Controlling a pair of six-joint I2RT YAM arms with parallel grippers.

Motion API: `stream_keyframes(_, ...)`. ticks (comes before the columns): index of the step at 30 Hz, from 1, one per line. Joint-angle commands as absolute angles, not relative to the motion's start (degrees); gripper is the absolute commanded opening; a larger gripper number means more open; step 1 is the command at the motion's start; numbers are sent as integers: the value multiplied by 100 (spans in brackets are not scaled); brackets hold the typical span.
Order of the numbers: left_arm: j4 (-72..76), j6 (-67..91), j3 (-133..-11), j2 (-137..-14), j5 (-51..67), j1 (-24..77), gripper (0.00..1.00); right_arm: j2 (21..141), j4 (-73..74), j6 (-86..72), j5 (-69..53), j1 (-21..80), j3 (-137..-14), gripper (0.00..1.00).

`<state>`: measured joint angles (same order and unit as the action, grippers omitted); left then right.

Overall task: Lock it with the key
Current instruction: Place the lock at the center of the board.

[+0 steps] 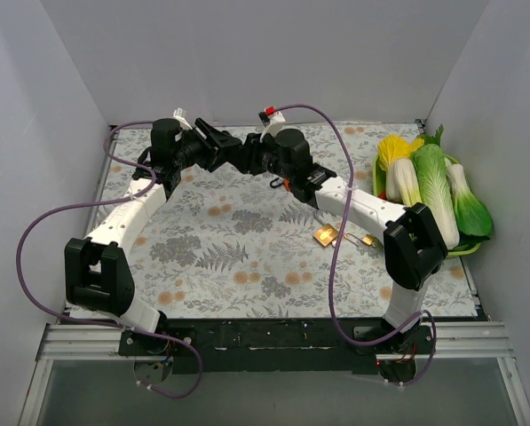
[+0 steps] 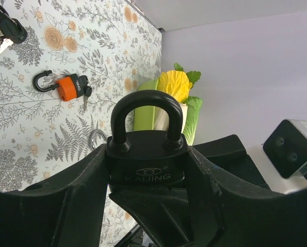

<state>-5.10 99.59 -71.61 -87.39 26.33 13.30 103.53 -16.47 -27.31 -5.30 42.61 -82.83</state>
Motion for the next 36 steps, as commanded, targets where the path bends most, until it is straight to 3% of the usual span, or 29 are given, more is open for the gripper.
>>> stream_keyframes(1,-650,9616,-7224,-8604,2505,1354,0,9968,-2559,-2813,-580,4193,-8508,44)
stream_keyframes(2,-885,9328,-7433,-8648,2383,1354,0,9915,-2471,-2699,-589,4158,-8438,53)
stream_keyframes(3,-1044,9151,-7557,-8701,2312,1345,0,9775,-2400,-2629,-624,4088,-8377,71)
stream_keyframes(6,-1598,8441,-7945,-8912,2031,1345,0,9398,-2084,-2260,-782,3895,-8025,80)
stream_keyframes(18,-2136,6803,-8569,-10290,1284,1362,0,7911,-933,-248,-1054,3183,-6496,88)
stream_keyframes(36,-2347,6153,-9553,-12093,413,1397,0,7568,-53,-26,-1116,2584,-6302,91)
